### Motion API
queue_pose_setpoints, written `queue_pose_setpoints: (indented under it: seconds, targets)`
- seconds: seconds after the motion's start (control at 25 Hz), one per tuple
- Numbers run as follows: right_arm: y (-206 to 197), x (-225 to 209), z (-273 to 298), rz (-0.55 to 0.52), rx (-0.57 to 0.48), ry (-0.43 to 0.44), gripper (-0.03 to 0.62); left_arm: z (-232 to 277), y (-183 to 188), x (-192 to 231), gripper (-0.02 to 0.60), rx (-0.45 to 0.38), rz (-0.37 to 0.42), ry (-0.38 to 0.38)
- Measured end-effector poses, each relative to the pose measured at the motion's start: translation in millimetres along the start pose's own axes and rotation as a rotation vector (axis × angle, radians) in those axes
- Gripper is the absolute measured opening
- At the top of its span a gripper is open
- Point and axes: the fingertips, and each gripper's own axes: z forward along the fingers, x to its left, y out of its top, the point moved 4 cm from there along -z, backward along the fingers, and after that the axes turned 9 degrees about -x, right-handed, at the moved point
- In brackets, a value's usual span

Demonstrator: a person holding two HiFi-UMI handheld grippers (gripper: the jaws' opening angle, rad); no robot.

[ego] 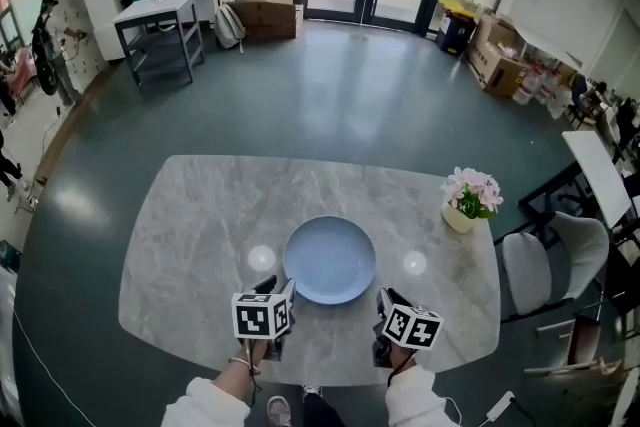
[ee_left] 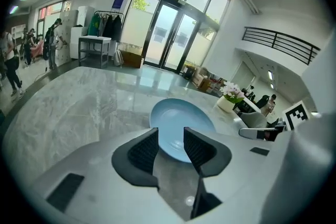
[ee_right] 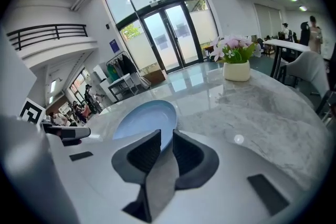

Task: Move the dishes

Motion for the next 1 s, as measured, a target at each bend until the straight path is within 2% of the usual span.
queue_pose_setpoints:
  seconds: [0.28, 0.6, 1.0]
  targets:
    - [-19.5, 41.1, -59.1, -0.046, -0.012, 0.023, 0.091, -50.0, -18.8, -31.7, 0.137, 0.013, 0.032, -0.089]
    - [-32.4, 81.3, -112.0, -0.121, -0.056, 0.043, 0.078, -106.8, -24.1, -62.5, 0.064, -0.017, 0.1, -0.168]
    - [-59.3, 114.5, -156.7, -0.158, -0.058, 0.059, 0.074, -170.2, -29.1, -62.4, 0.008, -0.057, 0.162, -0.141]
